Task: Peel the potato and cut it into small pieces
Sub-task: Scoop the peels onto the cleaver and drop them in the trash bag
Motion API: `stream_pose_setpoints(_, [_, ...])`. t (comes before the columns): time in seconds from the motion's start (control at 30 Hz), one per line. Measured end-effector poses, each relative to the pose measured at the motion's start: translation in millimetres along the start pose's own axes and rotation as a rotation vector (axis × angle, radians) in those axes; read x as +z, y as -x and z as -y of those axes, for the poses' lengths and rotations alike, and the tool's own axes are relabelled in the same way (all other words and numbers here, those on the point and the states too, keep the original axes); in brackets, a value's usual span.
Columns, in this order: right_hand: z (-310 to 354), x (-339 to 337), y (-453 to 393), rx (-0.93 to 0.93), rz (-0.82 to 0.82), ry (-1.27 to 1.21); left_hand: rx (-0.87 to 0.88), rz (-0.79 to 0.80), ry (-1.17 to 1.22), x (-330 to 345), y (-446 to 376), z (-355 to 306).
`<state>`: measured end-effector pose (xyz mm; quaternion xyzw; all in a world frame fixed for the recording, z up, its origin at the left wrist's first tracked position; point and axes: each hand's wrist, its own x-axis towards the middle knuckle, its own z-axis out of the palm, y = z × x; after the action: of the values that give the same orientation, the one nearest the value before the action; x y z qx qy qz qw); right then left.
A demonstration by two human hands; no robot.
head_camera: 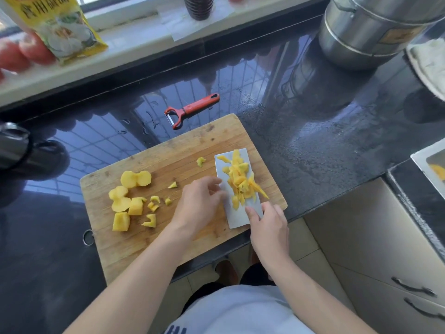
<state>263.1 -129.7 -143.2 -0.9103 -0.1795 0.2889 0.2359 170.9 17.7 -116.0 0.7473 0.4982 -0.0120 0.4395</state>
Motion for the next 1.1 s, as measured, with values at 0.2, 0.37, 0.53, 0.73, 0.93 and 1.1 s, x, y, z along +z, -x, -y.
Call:
stream_pose_setpoints(0.2, [-2,3,-2,0.011,-0.006,-0.012,0.089,-0.276,-0.15,-42,-48,5])
stream_pose_setpoints(0.37, [-2,4,-3,0.022,-0.011,-0.005,0.159,-0.109,-0.437,-29,-69,-4])
stream_pose_setpoints(0.53, [-1,2,-3,0.022,0.005,-0.014,0.004,-0.075,-0.032,-9,-47,-16])
stream_pose_setpoints(0.73, [-1,1,-4,0.007,0.009,0.002,-0.099,-0.314,0.095,-5,-17,0])
stream_pose_setpoints(0.93, [-5,4,-5,-0.017,-0.005,-0.015,0.276,-0.412,0.064,11,-10,25])
stream_pose_setpoints(1.1, [-15,5,-4,-0.052,0.024,-0.111,0.932,-0.176,-0.475,53,-23,4])
